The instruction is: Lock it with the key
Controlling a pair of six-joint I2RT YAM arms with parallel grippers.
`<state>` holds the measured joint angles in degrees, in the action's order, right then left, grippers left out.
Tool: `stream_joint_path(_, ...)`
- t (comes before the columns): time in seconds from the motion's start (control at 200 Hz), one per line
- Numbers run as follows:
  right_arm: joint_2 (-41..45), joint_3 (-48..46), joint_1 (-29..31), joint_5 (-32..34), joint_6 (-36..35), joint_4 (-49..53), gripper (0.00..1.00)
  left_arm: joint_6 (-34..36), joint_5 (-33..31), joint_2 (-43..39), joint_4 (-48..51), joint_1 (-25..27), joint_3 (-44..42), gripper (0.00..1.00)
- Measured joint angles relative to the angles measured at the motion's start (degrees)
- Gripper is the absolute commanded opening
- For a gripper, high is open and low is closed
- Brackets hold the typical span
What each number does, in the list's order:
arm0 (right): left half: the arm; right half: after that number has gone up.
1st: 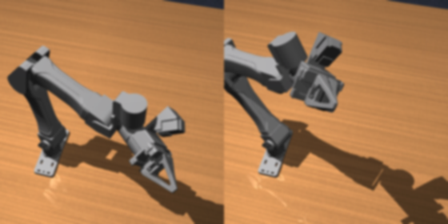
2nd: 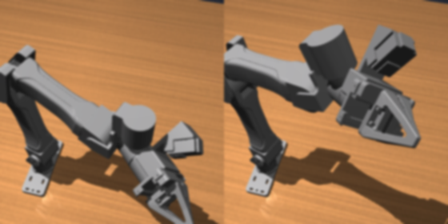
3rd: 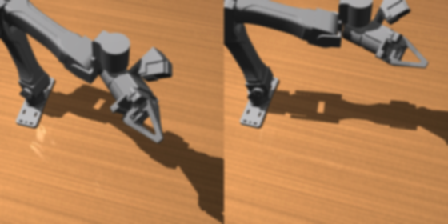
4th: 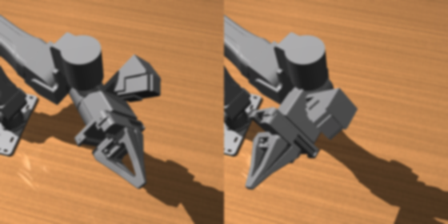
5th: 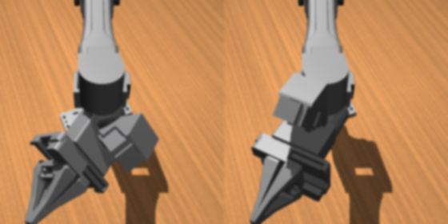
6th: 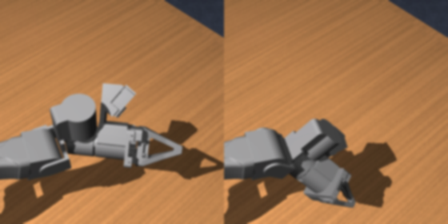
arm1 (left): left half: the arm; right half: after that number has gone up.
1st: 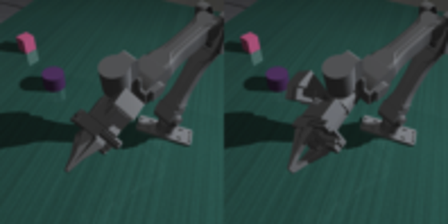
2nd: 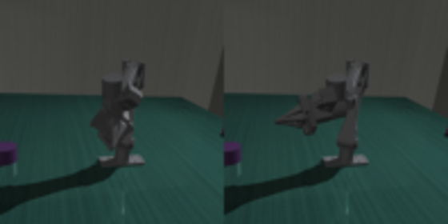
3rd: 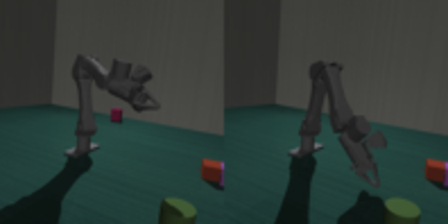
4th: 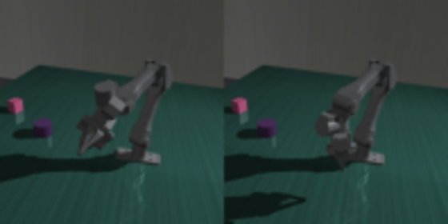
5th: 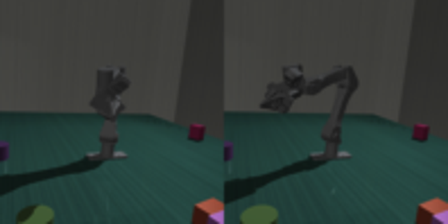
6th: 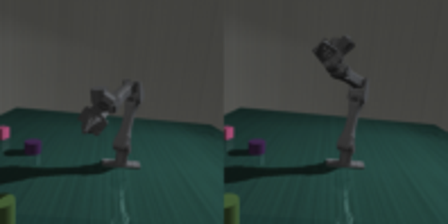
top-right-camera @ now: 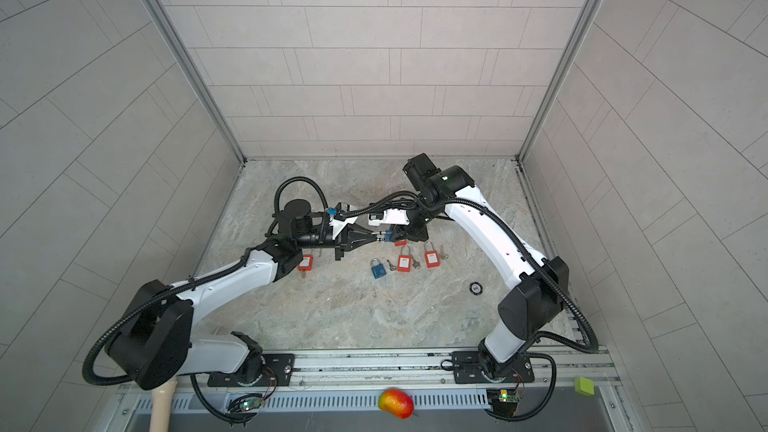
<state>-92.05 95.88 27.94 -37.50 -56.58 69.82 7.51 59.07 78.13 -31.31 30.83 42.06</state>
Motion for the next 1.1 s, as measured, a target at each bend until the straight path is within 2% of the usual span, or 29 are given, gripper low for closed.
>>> stream_joint_path(0.515, 0.00, 0.11, -1.36, -0.83, 1.31, 1.29, 0.00, 1.22, -6.91, 0.11, -1.70, 3.61, -0.50, 0.00)
stream_joint_path(0.831, 0.00, -0.02, -2.25, 2.89, 3.80, 0.13, 0.00, -5.31, -7.65, 7.69, -13.05, 4.42, -0.09, 0.00)
stream_joint_path(1.101, -0.26, -0.02, -2.40, 3.52, 5.18, 0.02, 0.00, -3.82, -10.80, 7.91, -11.91, 5.46, 0.13, 0.00)
